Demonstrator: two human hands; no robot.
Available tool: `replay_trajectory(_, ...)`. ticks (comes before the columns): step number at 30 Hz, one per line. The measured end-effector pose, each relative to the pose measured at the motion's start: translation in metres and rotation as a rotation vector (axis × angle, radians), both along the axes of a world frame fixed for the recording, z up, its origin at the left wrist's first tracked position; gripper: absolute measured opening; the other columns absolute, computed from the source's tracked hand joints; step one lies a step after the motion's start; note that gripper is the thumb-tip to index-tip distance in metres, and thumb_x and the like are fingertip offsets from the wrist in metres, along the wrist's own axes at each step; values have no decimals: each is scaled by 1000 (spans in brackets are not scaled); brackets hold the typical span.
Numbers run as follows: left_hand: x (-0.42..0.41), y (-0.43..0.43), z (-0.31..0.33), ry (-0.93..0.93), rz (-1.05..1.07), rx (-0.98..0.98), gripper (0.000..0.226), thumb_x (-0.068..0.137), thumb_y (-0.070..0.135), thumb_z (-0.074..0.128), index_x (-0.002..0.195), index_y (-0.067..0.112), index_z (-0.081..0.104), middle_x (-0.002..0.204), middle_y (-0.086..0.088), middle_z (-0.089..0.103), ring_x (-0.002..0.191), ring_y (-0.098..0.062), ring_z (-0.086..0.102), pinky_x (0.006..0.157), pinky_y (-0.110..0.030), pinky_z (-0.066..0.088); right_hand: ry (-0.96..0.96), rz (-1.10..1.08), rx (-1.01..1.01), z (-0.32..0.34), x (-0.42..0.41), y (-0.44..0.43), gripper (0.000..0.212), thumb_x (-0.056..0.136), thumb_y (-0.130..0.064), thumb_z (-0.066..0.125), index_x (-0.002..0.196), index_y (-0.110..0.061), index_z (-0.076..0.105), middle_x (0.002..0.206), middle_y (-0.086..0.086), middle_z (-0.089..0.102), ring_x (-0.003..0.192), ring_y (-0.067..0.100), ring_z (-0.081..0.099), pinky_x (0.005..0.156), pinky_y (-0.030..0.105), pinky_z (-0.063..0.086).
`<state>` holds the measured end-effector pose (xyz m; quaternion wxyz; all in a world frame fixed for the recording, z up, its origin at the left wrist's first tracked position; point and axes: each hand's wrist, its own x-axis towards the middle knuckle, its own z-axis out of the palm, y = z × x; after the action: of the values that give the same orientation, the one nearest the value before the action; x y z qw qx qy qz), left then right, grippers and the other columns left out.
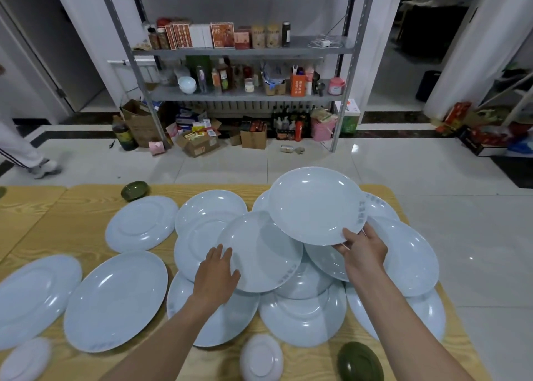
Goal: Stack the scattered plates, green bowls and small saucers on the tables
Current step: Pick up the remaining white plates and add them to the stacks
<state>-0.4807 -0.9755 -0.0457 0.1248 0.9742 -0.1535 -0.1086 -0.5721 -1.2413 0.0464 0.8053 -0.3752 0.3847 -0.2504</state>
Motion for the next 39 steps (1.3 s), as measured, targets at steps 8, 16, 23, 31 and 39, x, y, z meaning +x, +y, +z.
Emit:
replay_trajectory(8,-2,1,-7,70,150,-231,67,96,28,57,153,14,25,162,-6,17,146,-27,20,114,-38,31,16,30,7,-3,3,10,56,87,16,56,134,-12,59,114,0,71,102,26,69,67,36,60)
replay_trajectory(16,-4,-1,-11,79,383,-503,51,94,5,58,142,4,41,141,-16,41,128,-31,44,108,-34,35,7,76,3,-6,7,21,54,85,17,57,133,-8,59,116,5,71,105,30,68,66,36,60)
replay_trajectory(23,-2,-4,-10,228,564,-789,57,90,0,61,143,12,43,129,-11,57,121,-32,52,103,-42,42,2,108,3,-8,7,27,57,86,17,57,135,-11,58,119,3,70,104,28,69,71,39,60)
replay_trajectory(31,1,4,-9,431,776,-1149,69,84,-9,67,144,19,47,120,-11,61,110,-31,58,90,-49,55,11,135,-14,-4,7,32,58,85,17,58,135,-13,58,119,3,71,108,29,68,82,44,60)
replay_trajectory(39,-13,17,12,418,880,-1405,71,84,-12,65,144,21,46,129,-10,56,113,-32,59,75,-40,58,-38,215,-70,4,11,44,60,86,14,59,139,-14,55,121,0,70,108,25,68,82,43,60)
